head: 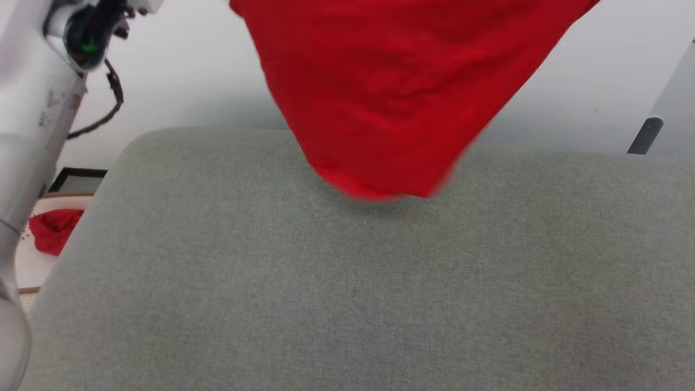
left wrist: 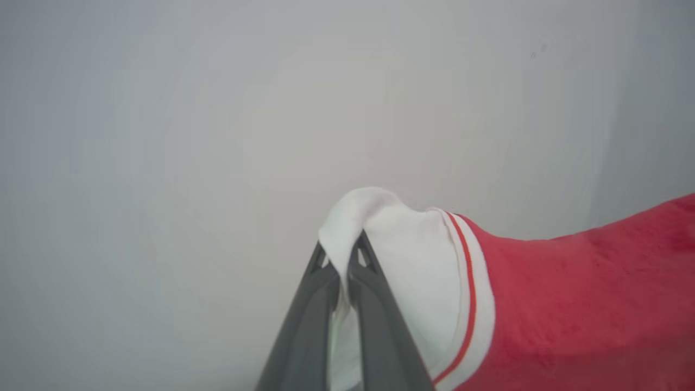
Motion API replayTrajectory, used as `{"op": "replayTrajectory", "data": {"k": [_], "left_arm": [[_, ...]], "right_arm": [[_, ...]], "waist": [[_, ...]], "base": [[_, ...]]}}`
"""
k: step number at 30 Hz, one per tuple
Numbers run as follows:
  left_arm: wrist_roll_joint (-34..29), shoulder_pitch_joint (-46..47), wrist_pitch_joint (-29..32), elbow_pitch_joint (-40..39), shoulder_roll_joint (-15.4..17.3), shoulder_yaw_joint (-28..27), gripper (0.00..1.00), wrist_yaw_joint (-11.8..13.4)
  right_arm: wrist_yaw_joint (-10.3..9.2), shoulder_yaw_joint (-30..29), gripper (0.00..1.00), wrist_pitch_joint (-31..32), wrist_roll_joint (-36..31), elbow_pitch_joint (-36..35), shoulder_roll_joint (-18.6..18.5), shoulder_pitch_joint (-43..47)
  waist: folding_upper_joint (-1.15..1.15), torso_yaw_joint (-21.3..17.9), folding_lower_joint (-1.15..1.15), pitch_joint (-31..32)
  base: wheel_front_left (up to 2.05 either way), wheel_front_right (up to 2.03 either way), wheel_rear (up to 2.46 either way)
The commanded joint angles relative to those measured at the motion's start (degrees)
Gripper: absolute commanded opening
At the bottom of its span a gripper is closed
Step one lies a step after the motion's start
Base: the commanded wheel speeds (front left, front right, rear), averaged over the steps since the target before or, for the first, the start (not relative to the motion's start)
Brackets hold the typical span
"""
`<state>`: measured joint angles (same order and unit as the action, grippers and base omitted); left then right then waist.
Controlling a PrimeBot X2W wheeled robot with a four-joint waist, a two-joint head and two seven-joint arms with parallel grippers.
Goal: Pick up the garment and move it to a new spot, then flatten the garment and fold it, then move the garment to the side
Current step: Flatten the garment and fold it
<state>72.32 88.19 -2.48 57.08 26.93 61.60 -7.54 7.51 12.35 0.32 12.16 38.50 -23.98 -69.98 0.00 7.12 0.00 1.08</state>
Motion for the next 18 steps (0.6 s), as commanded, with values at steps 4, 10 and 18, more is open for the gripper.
{"op": "replayTrajectory", "data": {"k": [4, 10, 18], "left_arm": [[0.9, 1.0, -1.8, -0.9, 1.0, -0.4, 0.00, 0.1], [1.8, 0.4, -0.9, -1.6, 1.5, 0.4, 0.00, 0.1], [2.1, 2.8, -1.5, -1.5, 1.4, 1.1, 0.00, 0.1]], "right_arm": [[-0.04, -0.8, 0.00, -2.8, -1.0, 4.6, -0.4, -2.7], [-0.04, -1.5, 0.00, -5.1, 0.4, 10.3, 0.0, -5.3], [-0.04, 0.4, 0.00, -6.7, 0.9, 13.9, 0.6, -9.5]], "waist": [[0.00, 0.2, 0.00, 0.5], [0.00, 0.2, 0.00, 0.4], [0.00, -0.6, 0.00, -4.2]], "base": [[0.00, 0.00, 0.00], [0.00, 0.00, 0.00], [0.00, 0.00, 0.00]]}}
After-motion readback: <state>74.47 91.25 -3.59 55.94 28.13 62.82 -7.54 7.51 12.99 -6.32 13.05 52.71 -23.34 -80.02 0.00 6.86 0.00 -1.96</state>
